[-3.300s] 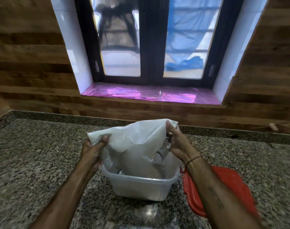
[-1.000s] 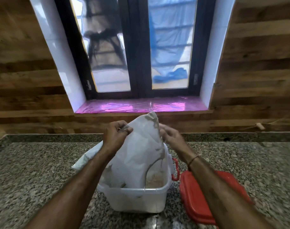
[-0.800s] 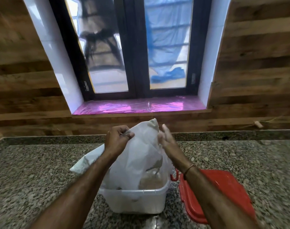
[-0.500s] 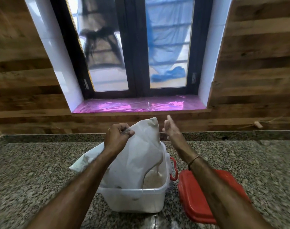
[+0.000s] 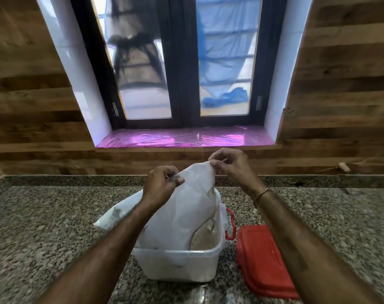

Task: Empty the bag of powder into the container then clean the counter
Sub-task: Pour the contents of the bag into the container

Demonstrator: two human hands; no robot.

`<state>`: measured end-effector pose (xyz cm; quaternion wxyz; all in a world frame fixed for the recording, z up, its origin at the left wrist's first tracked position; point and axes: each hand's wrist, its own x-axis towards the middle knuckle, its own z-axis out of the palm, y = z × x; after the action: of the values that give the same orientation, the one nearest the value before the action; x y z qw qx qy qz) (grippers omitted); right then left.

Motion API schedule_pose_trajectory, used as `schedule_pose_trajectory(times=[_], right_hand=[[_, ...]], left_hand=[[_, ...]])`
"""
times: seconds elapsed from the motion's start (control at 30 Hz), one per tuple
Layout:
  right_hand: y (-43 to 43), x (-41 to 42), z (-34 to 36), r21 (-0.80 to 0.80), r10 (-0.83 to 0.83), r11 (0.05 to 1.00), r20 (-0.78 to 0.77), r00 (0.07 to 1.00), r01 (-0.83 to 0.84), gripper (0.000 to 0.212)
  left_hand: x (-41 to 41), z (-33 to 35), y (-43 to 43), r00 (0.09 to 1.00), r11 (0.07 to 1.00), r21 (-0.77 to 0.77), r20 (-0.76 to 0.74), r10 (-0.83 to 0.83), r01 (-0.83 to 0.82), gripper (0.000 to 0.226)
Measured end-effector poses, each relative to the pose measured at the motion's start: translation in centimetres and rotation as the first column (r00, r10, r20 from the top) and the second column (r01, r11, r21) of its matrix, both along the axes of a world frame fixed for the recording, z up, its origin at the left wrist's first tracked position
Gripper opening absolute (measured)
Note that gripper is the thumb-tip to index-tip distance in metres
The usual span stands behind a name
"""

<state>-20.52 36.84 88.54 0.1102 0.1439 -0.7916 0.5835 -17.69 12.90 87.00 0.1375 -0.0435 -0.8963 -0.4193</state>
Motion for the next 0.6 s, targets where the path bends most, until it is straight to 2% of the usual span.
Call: schedule_pose_trajectory(times=[0.13,0.23,0.33,0.4,0.5,0.6], right_hand=[[-0.1,-1.1,1.6,0.307,-0.006,0.951,-0.086,0.996,0.033,0.004],[-0.2,-1.3,1.5,0.442,0.029,0.897,-0.099,0.995,0.018,0.003],[0.0,-1.4,0.5,0.552,0.047,0.831,-0.182,0.982,0.062,0.021],[-0.3,-1.0,-0.5,0.609,0.053,0.787,-0.231,0.971,0.102,0.028],[-0.4,-0.6,-1.5,0.638,0.044,0.754,-0.285,0.958,0.155,0.023],[-0.6,-1.2,-1.9,0.568,-0.1,0.772,-0.333,0.937,0.285,0.028]], left_hand=[[0.2,-0.3,0.3,0.999,0.999,-0.035,-0.037,0.009,-0.01,0.019],[0.3,-0.8,0.4,0.998,0.999,-0.049,-0.059,0.006,-0.009,0.02],[0.5,-1.2,0.8,0.998,0.999,-0.046,-0.059,-0.014,0.011,0.024],[0.6,-1.5,0.9,0.998,0.999,-0.041,-0.056,-0.012,0.01,0.024],[0.7,-1.8,1.1,0.997,0.999,-0.031,-0.073,-0.011,0.009,0.027],[1.1,-1.5,2.1,0.993,0.995,-0.072,-0.101,-0.069,0.062,0.035]])
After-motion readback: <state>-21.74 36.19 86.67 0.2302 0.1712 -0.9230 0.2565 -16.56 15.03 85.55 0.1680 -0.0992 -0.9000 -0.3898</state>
